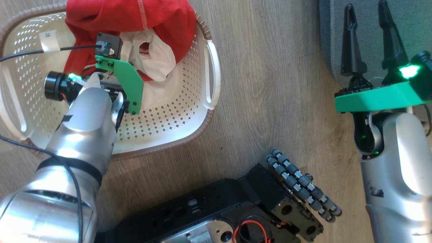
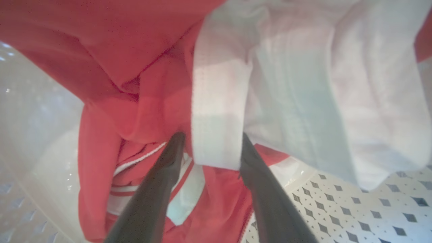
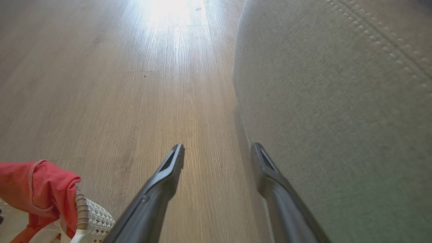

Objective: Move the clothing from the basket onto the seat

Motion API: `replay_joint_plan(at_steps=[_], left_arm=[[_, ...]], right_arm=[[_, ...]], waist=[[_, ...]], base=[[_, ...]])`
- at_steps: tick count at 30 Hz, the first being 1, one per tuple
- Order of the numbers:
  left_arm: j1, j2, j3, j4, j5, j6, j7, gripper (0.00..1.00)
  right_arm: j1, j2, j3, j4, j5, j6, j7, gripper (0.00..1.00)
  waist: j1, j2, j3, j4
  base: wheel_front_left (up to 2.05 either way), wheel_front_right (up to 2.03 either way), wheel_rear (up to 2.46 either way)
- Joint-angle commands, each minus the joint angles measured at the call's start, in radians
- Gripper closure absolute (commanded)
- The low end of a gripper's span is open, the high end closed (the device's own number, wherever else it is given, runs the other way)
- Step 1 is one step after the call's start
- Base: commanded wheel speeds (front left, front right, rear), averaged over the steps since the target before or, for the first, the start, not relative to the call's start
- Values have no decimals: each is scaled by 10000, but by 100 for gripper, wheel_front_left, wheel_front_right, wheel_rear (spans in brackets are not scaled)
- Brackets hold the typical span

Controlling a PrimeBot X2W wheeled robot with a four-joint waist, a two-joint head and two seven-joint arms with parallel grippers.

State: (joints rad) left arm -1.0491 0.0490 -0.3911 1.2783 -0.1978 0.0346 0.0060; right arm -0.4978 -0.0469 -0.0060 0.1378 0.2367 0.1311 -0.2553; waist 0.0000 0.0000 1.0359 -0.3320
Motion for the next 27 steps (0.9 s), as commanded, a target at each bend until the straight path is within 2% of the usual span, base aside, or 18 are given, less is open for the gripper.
replay_joint_plan(at_steps=[1, 2, 3, 4, 5, 16, 27], left_arm=[[146, 35, 5, -25, -72, 1, -87, 56], [146, 33, -17, -13, -83, -6, -98, 65], [150, 32, -38, -2, -96, -17, -110, 76], [152, 31, -58, 8, -110, -30, -117, 91], [156, 29, -77, 17, -126, -42, -122, 100], [64, 17, -162, 56, -478, -283, -439, 100], [230, 14, -545, -468, -1537, -618, -854, 100]], right_arm=[[576, -33, 71, -254, -69, -4, -65, 0], [577, -33, 67, -257, -73, -4, -65, 0], [579, -33, 58, -262, -79, -4, -65, 0], [582, -33, 49, -267, -86, -4, -65, 0], [585, -33, 38, -271, -93, -4, -65, 0], [520, -33, -18, -241, -163, -4, -65, 0], [448, -33, -111, -146, -455, -4, -65, 0]], waist=[[0, 0, -10, 6], [0, 0, -15, 9], [0, 0, -17, 12], [0, 0, -18, 14], [0, 0, -19, 18], [0, 0, -33, 115], [0, 0, -465, 465]], base=[[0, 0, 0], [0, 0, 0], [0, 0, 0], [0, 0, 0], [0, 0, 0], [0, 0, 0], [0, 0, 0]])
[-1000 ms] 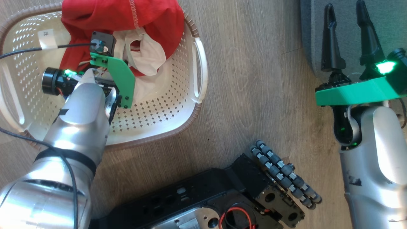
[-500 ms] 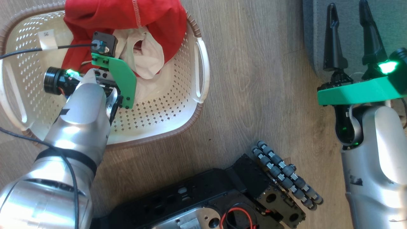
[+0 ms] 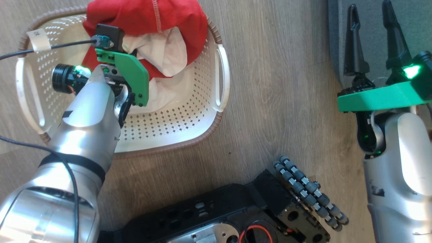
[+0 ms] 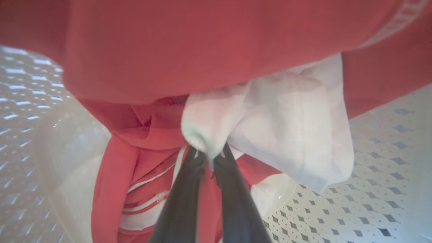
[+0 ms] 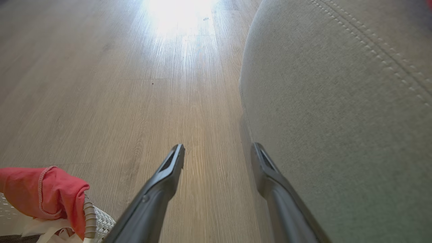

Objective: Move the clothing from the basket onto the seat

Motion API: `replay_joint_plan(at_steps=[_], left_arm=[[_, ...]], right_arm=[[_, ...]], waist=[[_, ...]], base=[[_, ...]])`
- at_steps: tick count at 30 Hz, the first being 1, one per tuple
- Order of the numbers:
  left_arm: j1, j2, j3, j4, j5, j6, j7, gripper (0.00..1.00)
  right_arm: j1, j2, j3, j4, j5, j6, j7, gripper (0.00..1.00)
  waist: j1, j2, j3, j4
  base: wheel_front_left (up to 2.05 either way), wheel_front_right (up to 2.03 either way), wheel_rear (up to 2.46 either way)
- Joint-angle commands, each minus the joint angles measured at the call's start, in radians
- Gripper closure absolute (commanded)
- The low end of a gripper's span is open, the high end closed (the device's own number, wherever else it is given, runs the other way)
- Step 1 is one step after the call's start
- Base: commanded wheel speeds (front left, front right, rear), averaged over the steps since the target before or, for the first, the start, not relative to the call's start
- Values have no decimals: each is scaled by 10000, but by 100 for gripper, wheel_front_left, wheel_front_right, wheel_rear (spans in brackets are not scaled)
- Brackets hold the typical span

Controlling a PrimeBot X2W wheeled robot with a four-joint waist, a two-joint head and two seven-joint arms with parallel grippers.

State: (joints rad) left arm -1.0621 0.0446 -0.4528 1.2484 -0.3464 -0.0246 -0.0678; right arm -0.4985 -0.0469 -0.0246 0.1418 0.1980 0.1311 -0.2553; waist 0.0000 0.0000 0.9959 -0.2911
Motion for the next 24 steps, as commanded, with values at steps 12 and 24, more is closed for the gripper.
replay_joint_plan(at_steps=[12, 24], left_arm=[[1323, 57, -743, -1237, -1844, -306, -1373, 100], [3666, 315, 262, -3359, -2459, -317, -1935, 100]], right_arm=[[876, -33, -350, -31, -410, -4, -65, 0], [1751, -33, -886, 324, -1104, -4, -65, 0]], waist=[[0, 0, -1555, 888], [0, 0, -4532, 2240]], base=[[0, 0, 0], [0, 0, 0]])
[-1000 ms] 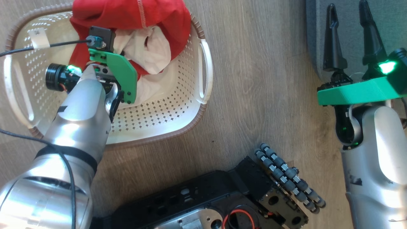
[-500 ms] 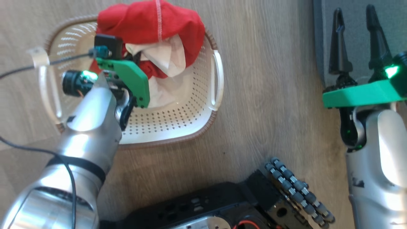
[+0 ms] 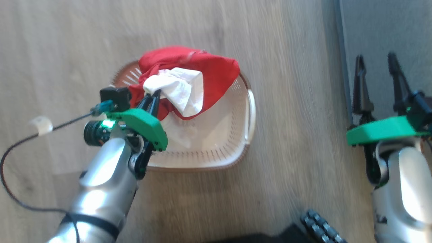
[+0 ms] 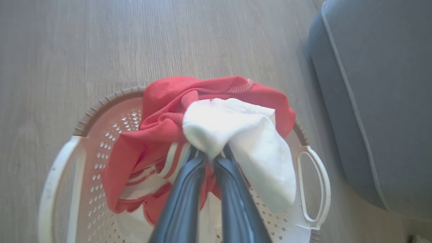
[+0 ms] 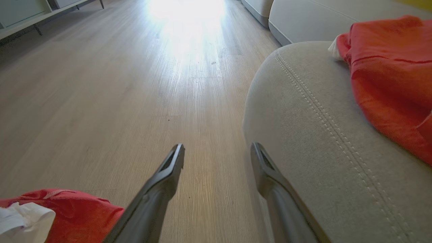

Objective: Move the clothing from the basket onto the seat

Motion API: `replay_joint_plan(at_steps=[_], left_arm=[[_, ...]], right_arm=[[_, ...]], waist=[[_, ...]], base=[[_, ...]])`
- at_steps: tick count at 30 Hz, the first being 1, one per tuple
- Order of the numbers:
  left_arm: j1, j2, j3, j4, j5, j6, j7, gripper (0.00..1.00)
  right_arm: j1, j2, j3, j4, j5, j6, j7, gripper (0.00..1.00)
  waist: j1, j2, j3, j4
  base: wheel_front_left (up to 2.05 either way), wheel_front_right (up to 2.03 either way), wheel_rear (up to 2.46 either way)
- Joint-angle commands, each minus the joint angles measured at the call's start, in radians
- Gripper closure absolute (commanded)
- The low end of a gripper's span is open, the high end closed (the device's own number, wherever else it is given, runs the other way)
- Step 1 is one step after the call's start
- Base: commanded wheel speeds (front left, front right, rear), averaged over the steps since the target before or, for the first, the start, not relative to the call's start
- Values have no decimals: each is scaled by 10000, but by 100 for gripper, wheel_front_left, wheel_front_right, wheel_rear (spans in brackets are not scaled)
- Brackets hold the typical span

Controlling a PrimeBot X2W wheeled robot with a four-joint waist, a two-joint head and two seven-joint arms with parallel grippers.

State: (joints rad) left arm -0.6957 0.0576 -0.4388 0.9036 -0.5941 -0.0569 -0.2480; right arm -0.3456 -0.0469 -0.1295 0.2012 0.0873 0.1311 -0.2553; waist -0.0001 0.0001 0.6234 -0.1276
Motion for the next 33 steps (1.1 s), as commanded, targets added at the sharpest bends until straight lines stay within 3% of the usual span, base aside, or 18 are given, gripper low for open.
replay_joint_plan(at_steps=[1, 16, 23, 33], left_arm=[[597, 298, 513, -731, 153, 111, -134, 100], [4023, 1148, 2532, -5330, 988, 944, -136, 100], [4857, 1576, 2658, -6146, 1161, 1274, -27, 100], [5235, 1845, 2548, -6585, 1244, 1361, 164, 100]], right_arm=[[429, -33, 80, -194, -106, -4, -65, 0], [1862, -33, -23, 305, -250, -4, -65, 0], [2395, -33, -77, 389, -546, -4, -65, 0], [2655, -33, 33, 509, -876, -4, -65, 0]], waist=[[1, -1, -1409, 858], [1, -1, -4615, 1687], [1, -1, -5424, 1665], [1, -1, -5852, 1505]], base=[[0, 0, 0], [0, 0, 0], [0, 0, 0], [0, 0, 0]])
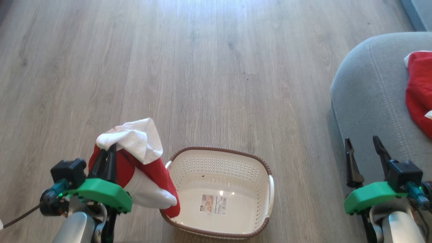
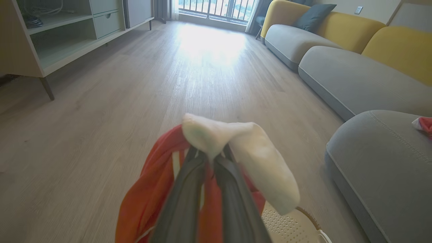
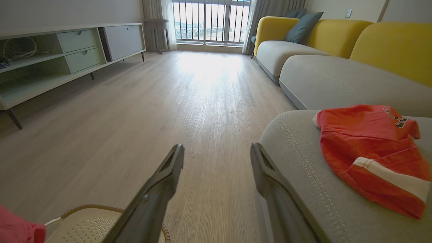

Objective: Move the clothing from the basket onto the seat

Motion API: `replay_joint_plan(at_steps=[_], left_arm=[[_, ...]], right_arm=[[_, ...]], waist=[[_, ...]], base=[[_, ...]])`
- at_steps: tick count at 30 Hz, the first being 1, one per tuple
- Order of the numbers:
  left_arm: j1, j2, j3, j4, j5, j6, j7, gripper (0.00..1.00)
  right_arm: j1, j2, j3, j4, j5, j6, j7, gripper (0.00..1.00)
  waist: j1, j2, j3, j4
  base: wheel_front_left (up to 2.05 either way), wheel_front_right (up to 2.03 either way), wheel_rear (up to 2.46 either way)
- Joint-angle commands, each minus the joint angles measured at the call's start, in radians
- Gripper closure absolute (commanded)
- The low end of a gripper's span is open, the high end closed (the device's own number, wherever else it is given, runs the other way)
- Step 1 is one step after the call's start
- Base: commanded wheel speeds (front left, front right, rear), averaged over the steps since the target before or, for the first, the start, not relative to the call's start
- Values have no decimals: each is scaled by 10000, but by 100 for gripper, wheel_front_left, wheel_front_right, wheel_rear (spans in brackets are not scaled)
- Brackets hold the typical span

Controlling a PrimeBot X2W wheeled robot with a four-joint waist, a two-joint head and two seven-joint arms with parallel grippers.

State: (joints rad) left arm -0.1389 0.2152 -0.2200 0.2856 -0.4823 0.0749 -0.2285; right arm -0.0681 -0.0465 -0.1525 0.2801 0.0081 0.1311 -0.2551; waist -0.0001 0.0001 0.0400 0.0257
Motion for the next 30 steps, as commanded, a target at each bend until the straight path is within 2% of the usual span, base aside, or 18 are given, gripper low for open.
replay_joint_plan(at_steps=[1, 30], left_arm=[[-326, 264, 336, -420, 123, 43, -19, 100], [-480, 299, -251, -596, 148, -98, 174, 100]], right_arm=[[-94, -37, 271, -264, -73, -4, -67, 0], [-153, -37, 638, -70, -137, -4, -67, 0]], waist=[[1, -1, -26, -52], [1, -1, -137, -408]], base=[[0, 0, 0], [0, 0, 0]])
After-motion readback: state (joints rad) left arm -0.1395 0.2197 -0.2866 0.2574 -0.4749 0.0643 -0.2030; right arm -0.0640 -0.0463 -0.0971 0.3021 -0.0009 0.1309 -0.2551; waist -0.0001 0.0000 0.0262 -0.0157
